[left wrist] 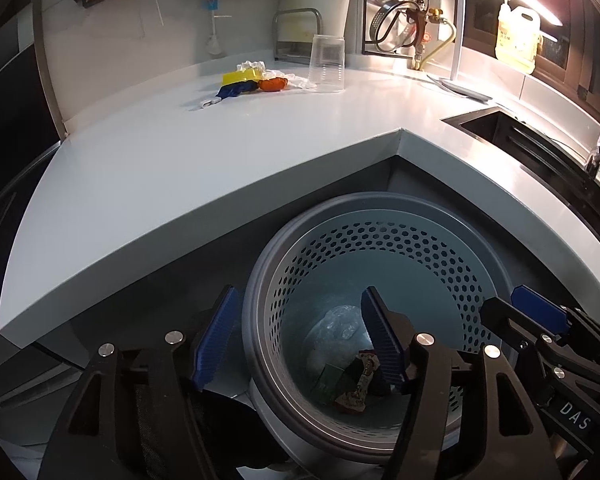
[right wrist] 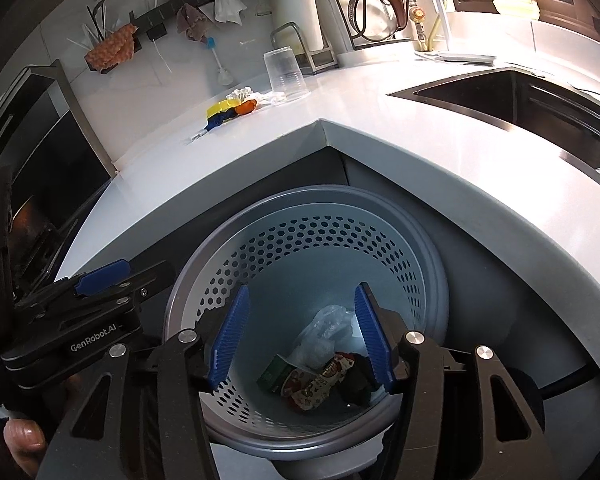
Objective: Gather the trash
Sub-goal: 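Move bag and wrapper over the bin and open both tools, then reach the right tool to the clear plastic cup and grasp it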
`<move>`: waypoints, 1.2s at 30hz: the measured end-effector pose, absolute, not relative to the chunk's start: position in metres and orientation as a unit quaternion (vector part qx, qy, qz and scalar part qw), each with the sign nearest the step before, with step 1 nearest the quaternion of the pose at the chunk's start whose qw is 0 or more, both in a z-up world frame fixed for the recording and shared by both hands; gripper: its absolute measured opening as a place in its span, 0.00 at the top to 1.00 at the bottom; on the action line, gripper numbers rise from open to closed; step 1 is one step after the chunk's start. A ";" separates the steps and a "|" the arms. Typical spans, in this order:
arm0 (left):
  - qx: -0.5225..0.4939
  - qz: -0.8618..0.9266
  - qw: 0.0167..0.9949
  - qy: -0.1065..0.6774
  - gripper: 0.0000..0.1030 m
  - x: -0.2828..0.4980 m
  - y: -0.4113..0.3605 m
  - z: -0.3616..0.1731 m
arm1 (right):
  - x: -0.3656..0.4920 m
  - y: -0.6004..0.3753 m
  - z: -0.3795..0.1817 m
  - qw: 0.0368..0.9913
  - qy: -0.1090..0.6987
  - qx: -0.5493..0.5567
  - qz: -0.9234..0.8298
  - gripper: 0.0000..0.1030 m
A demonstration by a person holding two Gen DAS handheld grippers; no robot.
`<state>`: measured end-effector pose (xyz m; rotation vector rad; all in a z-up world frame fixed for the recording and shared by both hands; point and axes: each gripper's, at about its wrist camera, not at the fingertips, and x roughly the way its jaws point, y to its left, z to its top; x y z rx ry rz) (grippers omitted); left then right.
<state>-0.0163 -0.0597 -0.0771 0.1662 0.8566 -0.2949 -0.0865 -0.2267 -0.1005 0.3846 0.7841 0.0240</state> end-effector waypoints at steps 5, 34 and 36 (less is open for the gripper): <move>0.078 -0.136 0.899 0.408 0.27 -0.012 -0.056 -0.075 | -0.083 -0.227 -0.101 0.907 0.377 0.187 0.016 0.43; 0.015 -0.049 0.935 0.352 0.07 0.145 -0.008 0.003 | 0.114 -0.242 -0.021 0.929 0.352 0.104 0.047 0.28; 0.011 -0.048 0.935 0.350 0.07 0.160 -0.010 0.006 | 0.136 -0.245 -0.018 0.931 0.349 0.099 0.044 0.27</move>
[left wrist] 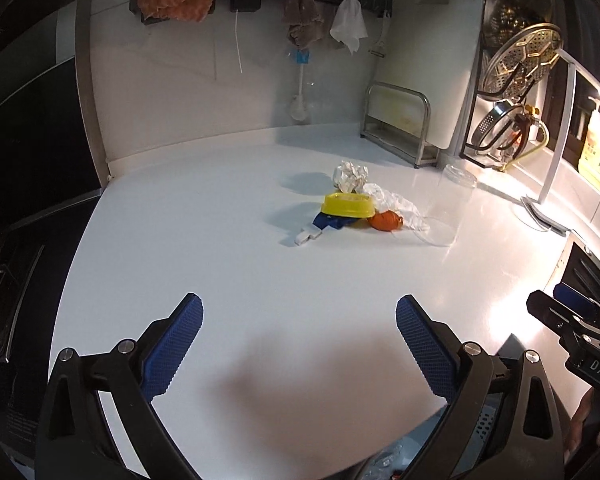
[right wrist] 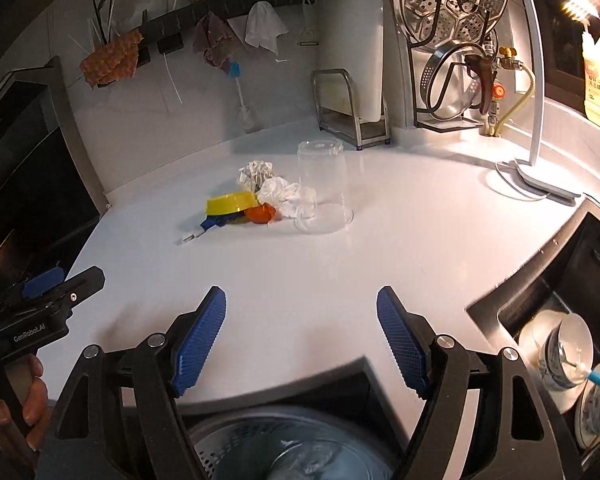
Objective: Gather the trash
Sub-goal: 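Reach the right tool to the clear plastic cup and grasp it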
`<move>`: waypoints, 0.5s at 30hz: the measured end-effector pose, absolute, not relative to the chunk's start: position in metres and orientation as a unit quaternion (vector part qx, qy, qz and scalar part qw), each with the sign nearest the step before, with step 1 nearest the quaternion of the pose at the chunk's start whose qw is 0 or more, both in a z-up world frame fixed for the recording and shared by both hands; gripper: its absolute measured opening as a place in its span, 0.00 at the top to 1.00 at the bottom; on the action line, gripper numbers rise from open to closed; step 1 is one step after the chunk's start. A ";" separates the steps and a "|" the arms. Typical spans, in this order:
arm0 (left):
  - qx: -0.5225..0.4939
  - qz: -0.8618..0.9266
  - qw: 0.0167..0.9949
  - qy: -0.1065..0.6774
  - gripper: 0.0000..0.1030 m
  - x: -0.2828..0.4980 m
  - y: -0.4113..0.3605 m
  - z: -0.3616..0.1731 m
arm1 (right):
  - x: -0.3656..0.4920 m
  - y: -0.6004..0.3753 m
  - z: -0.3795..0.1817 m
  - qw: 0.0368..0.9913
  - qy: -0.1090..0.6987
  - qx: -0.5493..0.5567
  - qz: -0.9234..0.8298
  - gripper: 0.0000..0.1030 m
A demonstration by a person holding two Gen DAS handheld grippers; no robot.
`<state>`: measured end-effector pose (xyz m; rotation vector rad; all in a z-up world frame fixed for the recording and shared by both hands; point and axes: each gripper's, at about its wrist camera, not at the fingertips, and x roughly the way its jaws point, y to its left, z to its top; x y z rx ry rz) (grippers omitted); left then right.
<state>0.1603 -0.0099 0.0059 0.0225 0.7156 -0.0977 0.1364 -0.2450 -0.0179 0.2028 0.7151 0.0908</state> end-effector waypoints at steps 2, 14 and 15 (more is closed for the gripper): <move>0.013 -0.043 0.937 0.347 0.07 0.175 -0.013 0.007 | 0.159 -0.247 -0.016 0.933 0.346 0.094 0.039 0.26; 0.014 -0.027 0.938 0.346 0.07 0.247 -0.028 -0.004 | 0.275 -0.260 -0.046 0.920 0.375 0.108 0.039 0.26; 0.015 -0.026 0.937 0.348 0.07 0.250 -0.029 -0.006 | 0.282 -0.260 -0.048 0.918 0.378 0.108 0.042 0.26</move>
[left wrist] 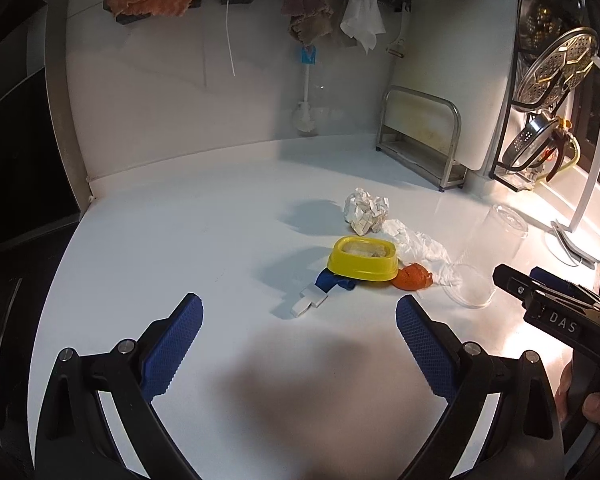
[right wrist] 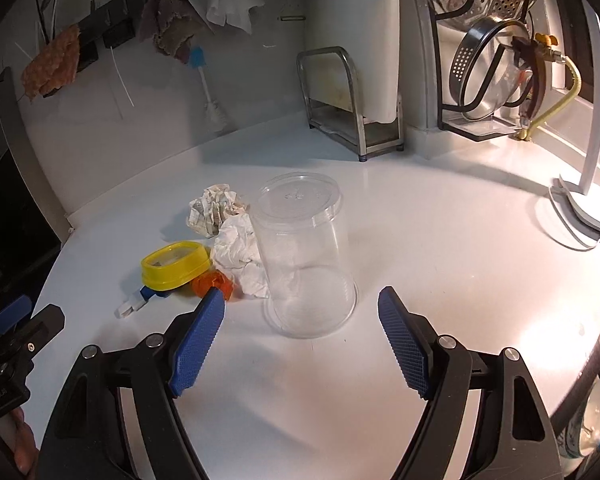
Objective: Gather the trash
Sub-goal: 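Reach the right tool to the clear plastic cup and grasp it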
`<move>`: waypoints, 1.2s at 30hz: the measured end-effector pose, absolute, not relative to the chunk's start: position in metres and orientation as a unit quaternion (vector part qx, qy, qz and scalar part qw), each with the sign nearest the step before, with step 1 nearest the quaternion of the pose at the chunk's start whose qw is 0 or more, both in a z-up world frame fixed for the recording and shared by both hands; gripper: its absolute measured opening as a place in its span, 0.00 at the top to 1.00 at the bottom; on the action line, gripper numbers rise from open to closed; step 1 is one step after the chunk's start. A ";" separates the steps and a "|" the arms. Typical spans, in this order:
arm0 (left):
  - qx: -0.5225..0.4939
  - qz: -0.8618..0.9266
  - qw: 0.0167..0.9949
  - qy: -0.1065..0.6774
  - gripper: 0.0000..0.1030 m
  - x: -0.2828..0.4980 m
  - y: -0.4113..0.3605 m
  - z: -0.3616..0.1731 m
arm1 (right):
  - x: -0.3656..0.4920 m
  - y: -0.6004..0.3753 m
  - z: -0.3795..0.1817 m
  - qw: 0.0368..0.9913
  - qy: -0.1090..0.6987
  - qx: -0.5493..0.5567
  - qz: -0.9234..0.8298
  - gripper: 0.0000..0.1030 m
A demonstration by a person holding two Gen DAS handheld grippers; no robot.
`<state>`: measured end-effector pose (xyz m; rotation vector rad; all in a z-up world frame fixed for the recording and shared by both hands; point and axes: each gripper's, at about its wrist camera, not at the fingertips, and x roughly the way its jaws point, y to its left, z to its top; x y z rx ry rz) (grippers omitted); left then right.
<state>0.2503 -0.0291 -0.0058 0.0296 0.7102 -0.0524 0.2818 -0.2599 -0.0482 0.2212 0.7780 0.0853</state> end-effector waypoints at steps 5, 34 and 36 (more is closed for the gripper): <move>0.012 -0.020 0.933 0.359 0.07 0.264 -0.031 -0.016 | 0.311 -0.259 -0.057 0.916 0.386 0.093 0.046 0.26; 0.030 -0.039 0.911 0.410 0.07 0.339 -0.075 -0.039 | 0.308 -0.298 -0.057 0.916 0.351 0.180 0.066 0.49; 0.032 -0.040 0.908 0.416 0.07 0.344 -0.077 -0.043 | 0.307 -0.297 -0.056 0.918 0.348 0.179 0.070 0.49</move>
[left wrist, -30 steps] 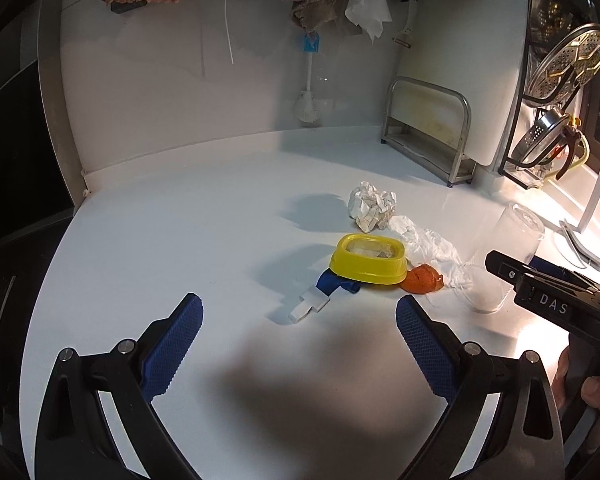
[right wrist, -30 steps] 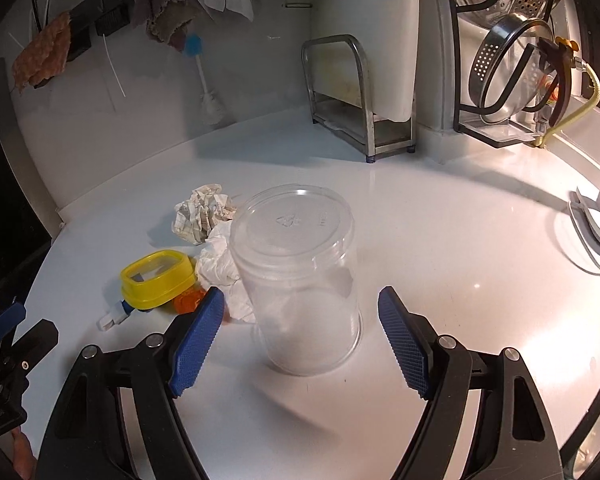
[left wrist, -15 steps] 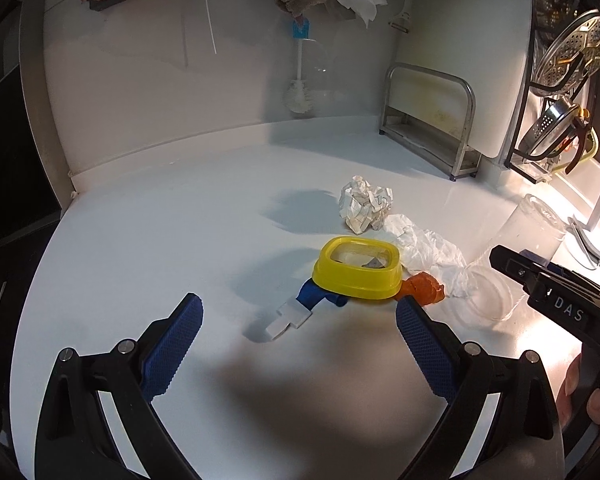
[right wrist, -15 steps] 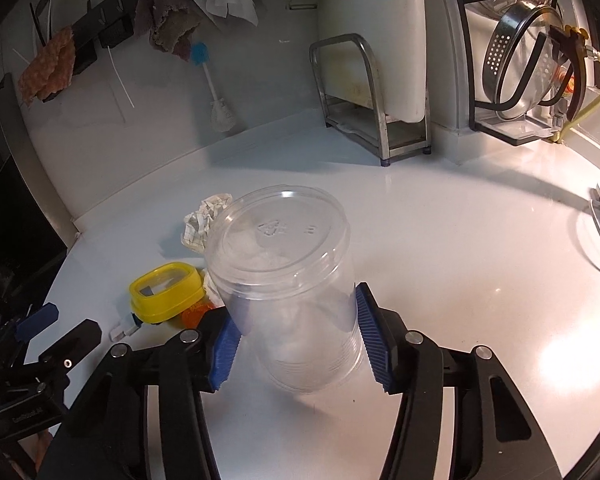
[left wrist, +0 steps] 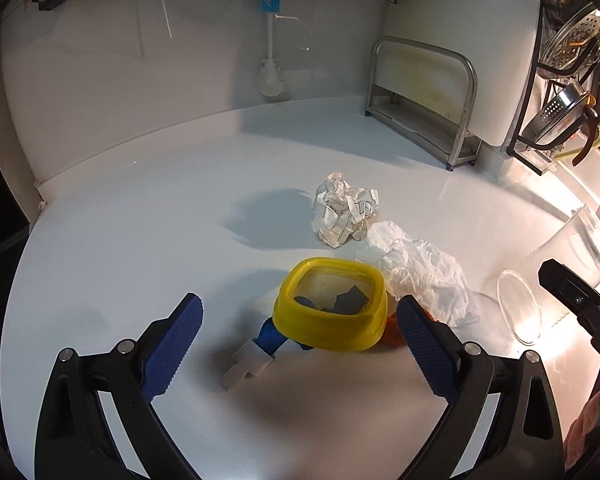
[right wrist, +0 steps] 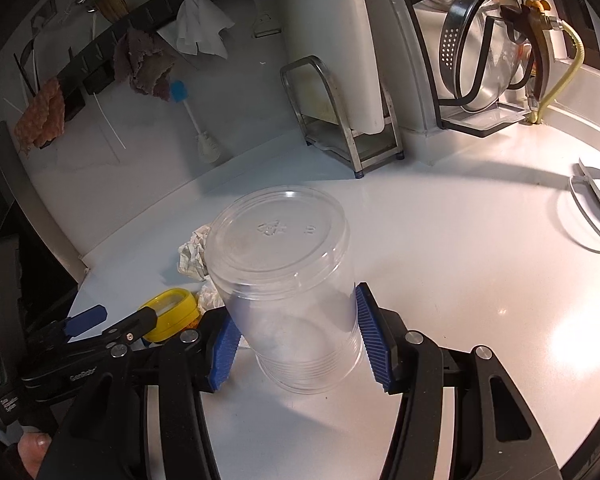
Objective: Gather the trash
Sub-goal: 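Reach the right tool to the clear plastic cup and grasp it, then grasp the yellow lid with the left tool while the right tool lifts the cup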
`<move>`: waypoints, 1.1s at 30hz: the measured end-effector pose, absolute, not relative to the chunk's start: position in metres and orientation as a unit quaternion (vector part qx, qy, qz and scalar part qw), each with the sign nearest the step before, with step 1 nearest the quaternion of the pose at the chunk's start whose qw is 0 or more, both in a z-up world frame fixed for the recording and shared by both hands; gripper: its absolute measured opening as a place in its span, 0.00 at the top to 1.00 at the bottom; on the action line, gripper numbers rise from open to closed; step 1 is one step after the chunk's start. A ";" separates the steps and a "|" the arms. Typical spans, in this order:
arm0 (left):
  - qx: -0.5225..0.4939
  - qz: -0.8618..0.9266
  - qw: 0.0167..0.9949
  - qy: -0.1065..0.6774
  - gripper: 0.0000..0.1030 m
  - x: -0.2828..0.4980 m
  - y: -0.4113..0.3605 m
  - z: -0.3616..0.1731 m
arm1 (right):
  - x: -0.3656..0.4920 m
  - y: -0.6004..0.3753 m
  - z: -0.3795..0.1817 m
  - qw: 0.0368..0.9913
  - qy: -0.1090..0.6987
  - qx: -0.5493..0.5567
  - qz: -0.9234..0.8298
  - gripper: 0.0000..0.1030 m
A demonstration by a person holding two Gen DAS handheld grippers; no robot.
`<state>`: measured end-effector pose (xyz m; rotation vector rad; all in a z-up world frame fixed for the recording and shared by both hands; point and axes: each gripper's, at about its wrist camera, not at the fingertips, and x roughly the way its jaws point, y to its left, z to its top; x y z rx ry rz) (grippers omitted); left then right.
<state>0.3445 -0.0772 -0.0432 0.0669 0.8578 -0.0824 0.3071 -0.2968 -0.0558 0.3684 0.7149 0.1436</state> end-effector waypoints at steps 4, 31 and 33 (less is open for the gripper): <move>0.031 -0.041 0.901 0.430 0.07 0.356 -0.079 -0.052 | 0.307 -0.294 -0.055 0.918 0.348 0.175 0.075 0.49; 0.042 -0.051 0.903 0.424 0.35 0.363 -0.082 -0.061 | 0.307 -0.289 -0.053 0.920 0.347 0.164 0.081 0.49; 0.043 -0.048 0.907 0.417 0.35 0.360 -0.081 -0.058 | 0.308 -0.288 -0.053 0.920 0.347 0.163 0.081 0.49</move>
